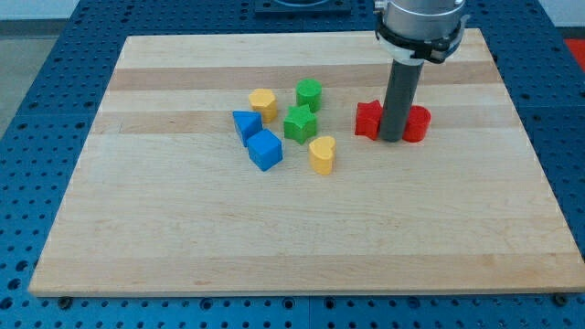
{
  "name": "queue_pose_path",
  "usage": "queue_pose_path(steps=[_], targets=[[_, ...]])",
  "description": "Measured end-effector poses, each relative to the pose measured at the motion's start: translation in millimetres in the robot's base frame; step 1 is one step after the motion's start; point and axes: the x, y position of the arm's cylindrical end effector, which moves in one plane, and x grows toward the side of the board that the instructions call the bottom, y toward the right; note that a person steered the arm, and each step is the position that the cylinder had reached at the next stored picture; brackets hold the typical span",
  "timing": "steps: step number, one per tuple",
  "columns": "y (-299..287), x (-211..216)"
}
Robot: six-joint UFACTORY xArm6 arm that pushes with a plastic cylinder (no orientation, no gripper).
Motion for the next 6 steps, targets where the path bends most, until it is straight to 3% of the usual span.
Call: queue_pose_path(steps=[4, 6], targets=[[-16, -20], [30, -21]])
